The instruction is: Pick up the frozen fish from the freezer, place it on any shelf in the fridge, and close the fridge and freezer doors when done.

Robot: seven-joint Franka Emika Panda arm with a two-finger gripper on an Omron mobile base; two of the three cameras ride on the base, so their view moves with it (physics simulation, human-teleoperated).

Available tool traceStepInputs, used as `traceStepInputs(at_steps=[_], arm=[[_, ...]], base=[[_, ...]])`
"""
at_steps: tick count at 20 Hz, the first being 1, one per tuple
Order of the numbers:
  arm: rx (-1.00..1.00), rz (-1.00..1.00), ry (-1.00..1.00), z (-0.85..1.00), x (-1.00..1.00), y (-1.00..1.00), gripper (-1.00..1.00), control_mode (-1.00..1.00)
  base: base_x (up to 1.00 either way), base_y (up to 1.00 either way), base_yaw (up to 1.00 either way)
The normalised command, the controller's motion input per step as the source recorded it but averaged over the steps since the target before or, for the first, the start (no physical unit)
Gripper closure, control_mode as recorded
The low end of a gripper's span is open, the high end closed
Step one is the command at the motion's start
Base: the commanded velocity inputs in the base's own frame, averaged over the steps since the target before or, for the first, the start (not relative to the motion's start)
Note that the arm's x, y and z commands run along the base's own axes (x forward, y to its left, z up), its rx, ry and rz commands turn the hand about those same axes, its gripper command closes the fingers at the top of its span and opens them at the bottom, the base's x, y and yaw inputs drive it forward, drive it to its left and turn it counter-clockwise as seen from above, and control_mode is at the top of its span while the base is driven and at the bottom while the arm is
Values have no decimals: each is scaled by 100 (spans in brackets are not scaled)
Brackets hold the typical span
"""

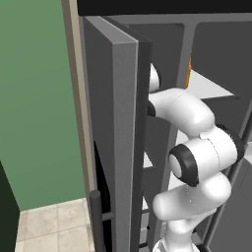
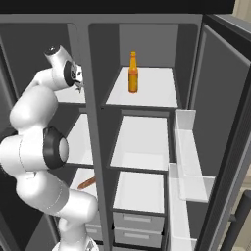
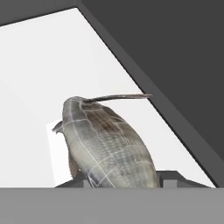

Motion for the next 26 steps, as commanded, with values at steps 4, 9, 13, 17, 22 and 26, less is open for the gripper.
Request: traceStepInputs(at_steps=[4,9,13,17,22,26], arm=[[9,-1,0,0,-72,0,100,-100],[12,0,-5,18,-99,0,100,-100],[12,0,-11,27,-100,0,100,-100],[12,1,-15,22,-100,0,100,-100],[10,2,-9,30,-100,-1,100,-100],[2,0,0,33,-100,-17,100,-100]], base=[[0,0,0],[0,0,0],[0,0,0],[0,0,0],[0,0,0],[0,0,0]])
